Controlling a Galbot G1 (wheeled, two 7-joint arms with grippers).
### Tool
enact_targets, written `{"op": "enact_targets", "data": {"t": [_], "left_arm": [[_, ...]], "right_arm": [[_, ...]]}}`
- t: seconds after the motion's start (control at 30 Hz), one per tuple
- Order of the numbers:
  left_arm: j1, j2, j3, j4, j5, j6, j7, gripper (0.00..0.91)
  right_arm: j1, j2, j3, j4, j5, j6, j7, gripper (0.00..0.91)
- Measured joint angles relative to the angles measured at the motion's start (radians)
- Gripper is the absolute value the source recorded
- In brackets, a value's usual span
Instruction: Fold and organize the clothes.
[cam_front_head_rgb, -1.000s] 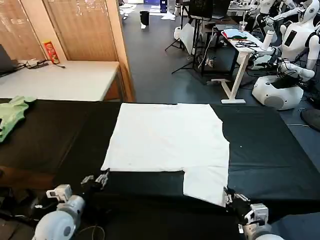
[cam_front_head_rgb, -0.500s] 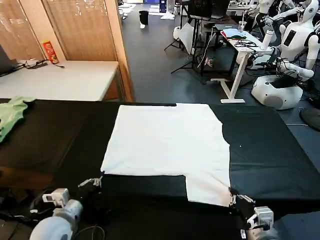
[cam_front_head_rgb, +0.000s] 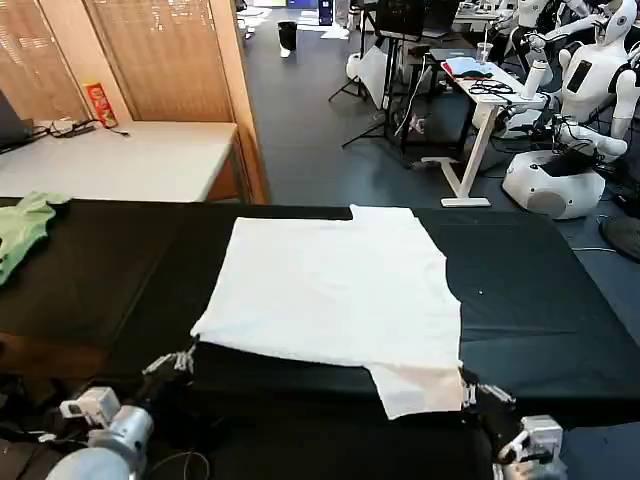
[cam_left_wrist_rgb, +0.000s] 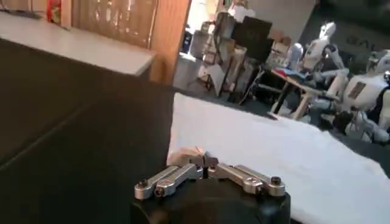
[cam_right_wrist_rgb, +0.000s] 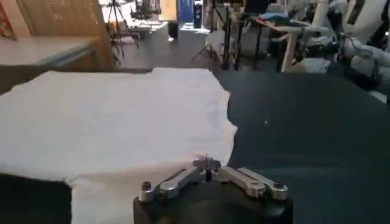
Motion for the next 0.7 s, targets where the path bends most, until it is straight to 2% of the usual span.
{"op": "enact_targets", "data": {"t": [0.33,0.57,0.7], "left_arm": [[-0.140,0.007,0.052,0.104,0.074,-0.011,0.003,0.000],[-0.251,0.014,0.100,0.201,0.130,-0.013,0.007,0.000],[-0.304,0.013,0.123,0.252,0.157,-0.014,0.018,0.000]], "right_arm": [[0.213,0.003,-0.105,-0.213,-0.044,0.041,-0.009,0.020],[0.313,0.017,-0.126,-0.333,-0.056,0.043,-0.022,0.020],[0.359,0.025,-0.144,-0.387,-0.056,0.070,-0.053,0.020]]}}
